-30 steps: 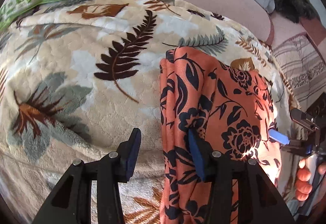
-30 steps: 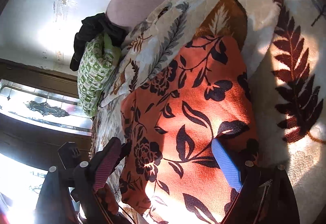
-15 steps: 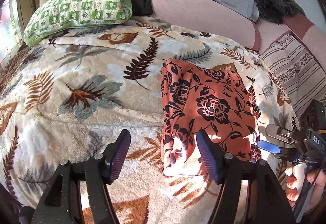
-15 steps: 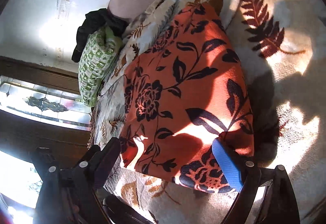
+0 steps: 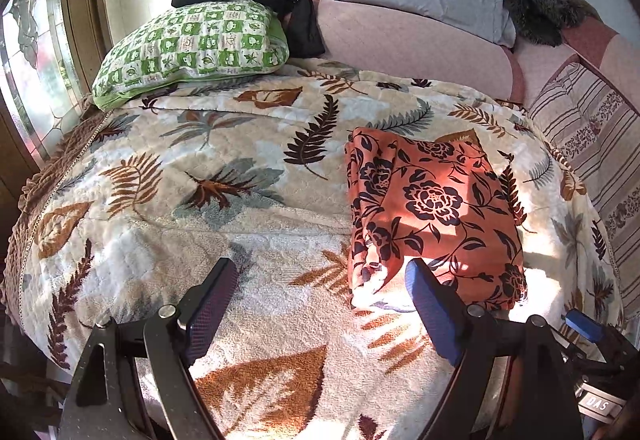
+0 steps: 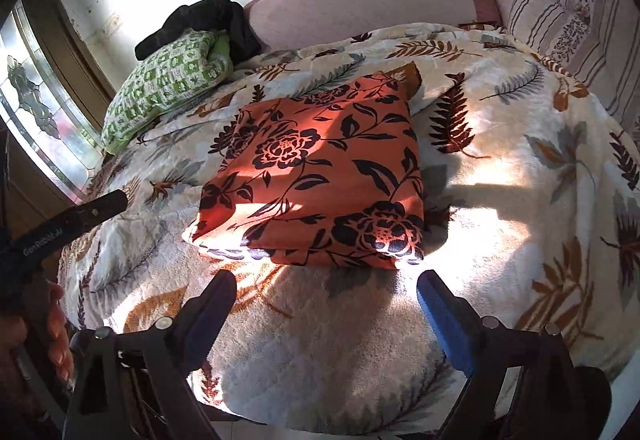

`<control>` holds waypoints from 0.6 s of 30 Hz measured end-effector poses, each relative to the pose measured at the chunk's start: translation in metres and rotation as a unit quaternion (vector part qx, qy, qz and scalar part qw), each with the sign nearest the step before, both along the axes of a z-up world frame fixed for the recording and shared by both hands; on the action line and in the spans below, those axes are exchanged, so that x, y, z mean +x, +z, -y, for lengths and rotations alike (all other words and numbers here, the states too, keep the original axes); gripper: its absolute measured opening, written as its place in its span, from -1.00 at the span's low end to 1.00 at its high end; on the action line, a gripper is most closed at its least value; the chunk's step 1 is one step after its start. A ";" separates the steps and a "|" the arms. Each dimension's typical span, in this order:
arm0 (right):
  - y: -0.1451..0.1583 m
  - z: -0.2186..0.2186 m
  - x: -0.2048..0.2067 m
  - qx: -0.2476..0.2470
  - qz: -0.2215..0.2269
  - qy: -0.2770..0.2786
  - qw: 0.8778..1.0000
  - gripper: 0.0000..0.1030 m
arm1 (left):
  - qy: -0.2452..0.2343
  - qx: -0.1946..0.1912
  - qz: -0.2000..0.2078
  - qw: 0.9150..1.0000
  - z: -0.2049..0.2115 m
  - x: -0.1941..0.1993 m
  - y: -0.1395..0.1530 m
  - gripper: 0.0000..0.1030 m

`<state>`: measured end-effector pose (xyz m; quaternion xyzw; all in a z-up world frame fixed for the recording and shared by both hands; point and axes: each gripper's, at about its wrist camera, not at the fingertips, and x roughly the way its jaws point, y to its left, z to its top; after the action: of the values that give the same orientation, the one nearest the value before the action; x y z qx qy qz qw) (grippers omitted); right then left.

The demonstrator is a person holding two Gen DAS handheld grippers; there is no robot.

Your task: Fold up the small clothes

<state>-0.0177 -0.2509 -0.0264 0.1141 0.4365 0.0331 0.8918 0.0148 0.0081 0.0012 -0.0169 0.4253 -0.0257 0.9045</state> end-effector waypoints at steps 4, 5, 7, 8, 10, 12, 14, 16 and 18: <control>0.009 0.003 -0.002 -0.022 0.009 -0.024 0.999 0.81 | 0.010 0.004 0.004 1.000 -0.001 -0.006 0.000 0.68; 0.012 0.004 -0.003 -0.028 0.011 -0.028 0.999 0.81 | 0.013 0.002 0.005 1.000 -0.001 -0.007 0.000 0.68; 0.016 0.004 -0.003 -0.038 0.010 -0.034 0.999 0.81 | 0.015 0.007 0.006 1.000 0.000 -0.008 0.001 0.68; 0.017 0.005 -0.003 -0.041 0.009 -0.035 0.998 0.81 | 0.015 0.011 0.010 1.000 0.001 -0.009 0.002 0.68; 0.019 0.005 -0.002 -0.042 0.010 -0.035 0.998 0.81 | 0.011 0.013 0.011 1.000 0.003 -0.009 0.004 0.68; 0.020 0.005 0.000 -0.043 0.009 -0.035 0.998 0.81 | 0.007 0.014 0.012 1.000 0.006 -0.010 0.006 0.68; 0.020 0.005 0.002 -0.048 0.005 -0.038 0.998 0.81 | 0.002 0.019 0.012 1.000 0.009 -0.009 0.006 0.68; 0.020 0.006 0.003 -0.046 0.004 -0.039 0.998 0.81 | -0.003 0.026 0.011 1.000 0.012 -0.009 0.006 0.68; 0.021 0.006 0.003 -0.044 0.005 -0.042 0.998 0.81 | -0.006 0.032 0.007 0.999 0.015 -0.008 0.006 0.68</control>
<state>-0.0145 -0.2572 -0.0056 0.0922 0.4281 -0.0228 0.8987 0.0065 -0.0072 0.0067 0.0149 0.4194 -0.0172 0.9075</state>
